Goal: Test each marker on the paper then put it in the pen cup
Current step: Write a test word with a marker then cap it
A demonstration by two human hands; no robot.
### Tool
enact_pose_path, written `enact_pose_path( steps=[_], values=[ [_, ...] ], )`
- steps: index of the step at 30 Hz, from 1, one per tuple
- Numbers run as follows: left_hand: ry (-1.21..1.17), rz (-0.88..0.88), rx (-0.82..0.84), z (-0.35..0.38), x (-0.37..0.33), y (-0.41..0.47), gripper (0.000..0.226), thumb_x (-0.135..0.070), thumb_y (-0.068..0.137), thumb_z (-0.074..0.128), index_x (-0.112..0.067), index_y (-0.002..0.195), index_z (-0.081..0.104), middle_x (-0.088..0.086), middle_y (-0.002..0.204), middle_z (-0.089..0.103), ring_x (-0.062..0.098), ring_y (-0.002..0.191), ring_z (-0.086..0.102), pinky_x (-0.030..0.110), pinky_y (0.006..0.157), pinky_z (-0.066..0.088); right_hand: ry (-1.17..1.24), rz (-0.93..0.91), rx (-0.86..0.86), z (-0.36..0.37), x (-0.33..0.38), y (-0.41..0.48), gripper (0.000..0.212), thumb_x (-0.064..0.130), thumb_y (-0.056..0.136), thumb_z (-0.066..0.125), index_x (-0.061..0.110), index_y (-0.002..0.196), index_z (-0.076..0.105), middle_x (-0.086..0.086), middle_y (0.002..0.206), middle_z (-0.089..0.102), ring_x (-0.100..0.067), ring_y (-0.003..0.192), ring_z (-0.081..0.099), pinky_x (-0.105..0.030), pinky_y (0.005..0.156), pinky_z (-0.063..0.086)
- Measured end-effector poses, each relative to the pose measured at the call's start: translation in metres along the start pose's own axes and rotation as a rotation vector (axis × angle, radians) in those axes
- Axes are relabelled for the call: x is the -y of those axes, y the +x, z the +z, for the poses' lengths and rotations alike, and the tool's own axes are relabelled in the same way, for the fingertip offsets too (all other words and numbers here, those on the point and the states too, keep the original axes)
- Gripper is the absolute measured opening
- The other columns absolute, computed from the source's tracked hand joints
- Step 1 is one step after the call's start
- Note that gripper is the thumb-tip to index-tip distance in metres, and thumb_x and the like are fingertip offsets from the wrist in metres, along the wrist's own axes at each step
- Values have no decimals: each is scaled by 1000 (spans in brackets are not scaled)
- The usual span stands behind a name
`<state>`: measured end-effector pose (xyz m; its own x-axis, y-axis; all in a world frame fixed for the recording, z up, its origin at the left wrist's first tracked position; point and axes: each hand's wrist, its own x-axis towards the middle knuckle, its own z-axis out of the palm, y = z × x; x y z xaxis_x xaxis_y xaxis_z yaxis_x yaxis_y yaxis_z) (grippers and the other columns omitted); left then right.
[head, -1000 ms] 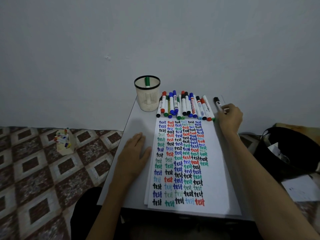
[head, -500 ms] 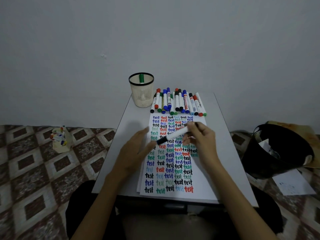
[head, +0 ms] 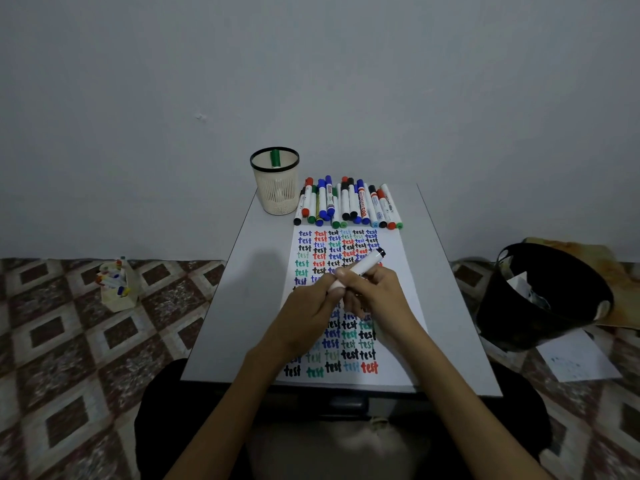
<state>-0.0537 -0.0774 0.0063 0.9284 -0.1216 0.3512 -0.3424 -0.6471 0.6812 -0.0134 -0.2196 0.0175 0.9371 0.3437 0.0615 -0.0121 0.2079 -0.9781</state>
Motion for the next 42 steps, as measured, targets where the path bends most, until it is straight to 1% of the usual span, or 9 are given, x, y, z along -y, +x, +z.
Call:
enact_pose_path(
  steps=[4, 10, 15, 19, 21, 24, 29, 33, 42],
  values=[
    [-54, 14, -5, 5, -2, 1, 26, -31, 98, 37, -14, 95, 57, -10, 55, 45, 4, 50, 46, 12, 50, 32, 62, 24, 0, -4, 0, -2, 20, 17, 86, 68, -1, 80, 67, -14, 54, 52, -20, 40, 39, -21, 39, 35],
    [-191, -12, -71, 10, 2, -4, 21, -32, 95, 46, -19, 97, 62, -11, 55, 52, 4, 46, 44, 14, 49, 35, 68, 8, 84, -13, 8, -4, 11, 10, 85, 66, 0, 86, 64, -15, 58, 58, -16, 41, 49, -22, 41, 41],
    [22, 27, -68, -5, -1, -1, 34, -50, 95, 40, -30, 113, 60, -12, 54, 49, 4, 50, 50, 10, 50, 36, 99, -60, -19, -20, 14, -1, 10, 6, 86, 64, -3, 86, 60, -11, 65, 65, -15, 49, 56, -21, 45, 48],
    [217, 29, -88, -23, 26, -4, 38, -40, 96, 35, -24, 123, 57, -14, 81, 51, 4, 75, 49, 23, 68, 44, 228, -87, -191, -44, 13, 6, 15, -4, 85, 62, 4, 79, 51, -13, 74, 67, -20, 58, 64, -27, 51, 55],
    [276, 24, -16, -24, 42, -10, 36, -33, 96, 35, -21, 122, 56, -8, 95, 52, 10, 87, 47, 32, 76, 46, 195, -53, -164, -52, 8, 6, 14, -6, 84, 62, 4, 80, 53, -16, 81, 66, -24, 66, 67, -30, 55, 58],
    [336, 69, 6, -19, 52, -17, 40, -34, 97, 31, -19, 121, 58, -3, 107, 54, 12, 93, 46, 32, 79, 45, 107, -20, -91, -56, 1, 5, 15, -10, 82, 64, 2, 80, 55, -19, 83, 65, -30, 71, 64, -33, 56, 56],
    [295, 56, -20, -20, 53, -19, 40, -38, 95, 34, -18, 120, 59, -3, 108, 55, 11, 93, 45, 31, 80, 43, -14, -45, -169, -56, -4, 3, 25, -8, 79, 70, 1, 72, 47, -17, 56, 49, -19, 38, 44, -23, 40, 40],
    [292, 55, -22, -19, 54, -21, 39, -37, 95, 36, -18, 119, 60, -3, 108, 55, 10, 95, 44, 30, 82, 42, -195, -95, -177, -54, -8, 3, 29, -12, 80, 66, 3, 66, 45, -18, 60, 46, -20, 44, 41, -26, 45, 38],
    [295, 46, -30, -19, 53, -21, 39, -36, 94, 36, -16, 113, 64, -1, 109, 57, 12, 97, 47, 30, 84, 41, -288, -89, -146, -54, -13, 4, 26, -17, 75, 63, -3, 64, 44, -17, 62, 46, -22, 55, 41, -27, 51, 37]
  ],
)
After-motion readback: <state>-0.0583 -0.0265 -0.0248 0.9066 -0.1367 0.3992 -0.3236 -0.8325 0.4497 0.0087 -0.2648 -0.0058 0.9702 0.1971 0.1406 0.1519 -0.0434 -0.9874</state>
